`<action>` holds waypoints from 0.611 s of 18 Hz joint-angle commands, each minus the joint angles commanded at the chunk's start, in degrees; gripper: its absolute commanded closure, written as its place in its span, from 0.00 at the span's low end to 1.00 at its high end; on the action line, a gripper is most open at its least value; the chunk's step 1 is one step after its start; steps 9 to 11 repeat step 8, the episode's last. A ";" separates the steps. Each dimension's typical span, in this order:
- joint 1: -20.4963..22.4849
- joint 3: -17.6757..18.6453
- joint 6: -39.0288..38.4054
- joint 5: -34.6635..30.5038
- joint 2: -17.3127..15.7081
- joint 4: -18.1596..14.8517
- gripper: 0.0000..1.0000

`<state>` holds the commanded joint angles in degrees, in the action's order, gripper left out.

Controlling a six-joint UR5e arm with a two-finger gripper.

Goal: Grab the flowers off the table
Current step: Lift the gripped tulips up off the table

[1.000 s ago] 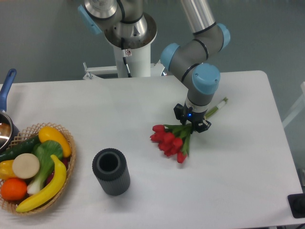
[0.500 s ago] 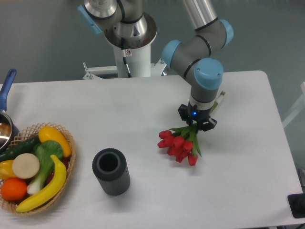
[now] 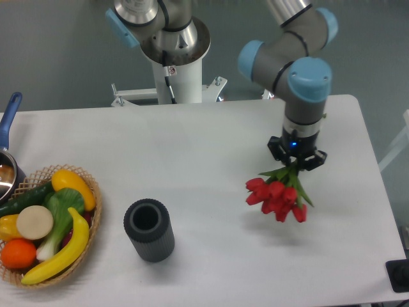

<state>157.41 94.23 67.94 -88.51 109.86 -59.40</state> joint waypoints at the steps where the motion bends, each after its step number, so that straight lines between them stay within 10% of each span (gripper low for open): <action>1: -0.17 -0.71 -0.09 0.00 0.18 -0.36 1.00; 11: -0.35 -2.29 -0.97 -0.09 0.44 -1.76 1.00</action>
